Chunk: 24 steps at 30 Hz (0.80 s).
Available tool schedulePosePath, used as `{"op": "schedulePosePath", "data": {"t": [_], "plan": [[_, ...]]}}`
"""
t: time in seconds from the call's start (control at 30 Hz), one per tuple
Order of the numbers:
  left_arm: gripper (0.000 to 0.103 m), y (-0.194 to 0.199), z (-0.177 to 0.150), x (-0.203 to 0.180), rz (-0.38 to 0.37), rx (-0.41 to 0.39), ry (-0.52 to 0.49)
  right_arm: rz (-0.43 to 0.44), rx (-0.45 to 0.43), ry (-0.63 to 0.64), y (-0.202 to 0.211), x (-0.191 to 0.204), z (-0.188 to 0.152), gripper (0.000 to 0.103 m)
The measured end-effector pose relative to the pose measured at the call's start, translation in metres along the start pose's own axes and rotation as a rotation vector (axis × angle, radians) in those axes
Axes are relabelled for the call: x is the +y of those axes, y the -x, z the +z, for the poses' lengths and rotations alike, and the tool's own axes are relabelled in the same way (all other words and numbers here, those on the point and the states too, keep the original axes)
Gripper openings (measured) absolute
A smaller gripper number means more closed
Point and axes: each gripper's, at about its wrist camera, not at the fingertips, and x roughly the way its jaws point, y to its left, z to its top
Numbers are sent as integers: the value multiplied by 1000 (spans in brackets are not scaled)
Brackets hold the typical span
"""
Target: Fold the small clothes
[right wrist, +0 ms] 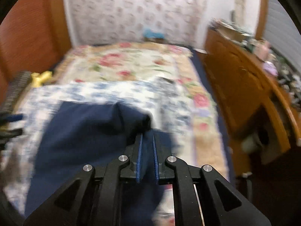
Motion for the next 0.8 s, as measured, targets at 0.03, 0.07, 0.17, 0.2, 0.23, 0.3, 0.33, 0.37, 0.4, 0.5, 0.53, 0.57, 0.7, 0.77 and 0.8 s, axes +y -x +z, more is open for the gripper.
{"op": "schedulePosePath", "data": {"t": [0.03, 0.07, 0.17, 0.2, 0.23, 0.3, 0.33, 0.37, 0.4, 0.5, 0.53, 0.57, 0.7, 0.77, 0.8], "plan": [[55, -6, 4, -1, 0, 8, -5, -27, 11, -13, -6, -8, -1, 35], [55, -11, 6, -2, 0, 15, -7, -28, 28, -37, -13, -16, -1, 41], [55, -31, 17, -4, 6, 41, -10, 1, 8, -76, -20, -28, -1, 52], [55, -35, 19, -4, 7, 48, -8, 26, -2, -78, -21, -28, -2, 60], [55, -40, 22, -4, 9, 53, -7, 51, -9, -77, -22, -27, -2, 62], [55, -48, 26, -5, 13, 58, -6, 88, -12, -66, -28, -21, -2, 62], [55, -50, 27, -5, 15, 60, -3, 105, -11, -62, -31, -21, -3, 62], [55, -52, 28, -5, 14, 61, 0, 129, -8, -52, -35, -17, -2, 62], [55, -54, 29, -5, 12, 61, 4, 132, 1, -30, -43, -13, -1, 62], [55, -58, 30, -5, 13, 61, 7, 140, 17, 4, -59, -7, -1, 58], [55, -59, 31, -4, 13, 61, 9, 160, 15, 11, -63, -7, -1, 50], [55, -59, 30, -3, 12, 61, 11, 176, 12, 25, -65, -4, 0, 43], [55, -62, 33, -1, 13, 58, 23, 227, -40, 55, -55, -3, -2, 8], [55, -63, 35, 0, 13, 56, 25, 180, -38, 17, -48, -11, -3, 8], [55, -64, 35, 1, 9, 58, 26, 168, -32, -8, -46, -14, -4, 8]]}}
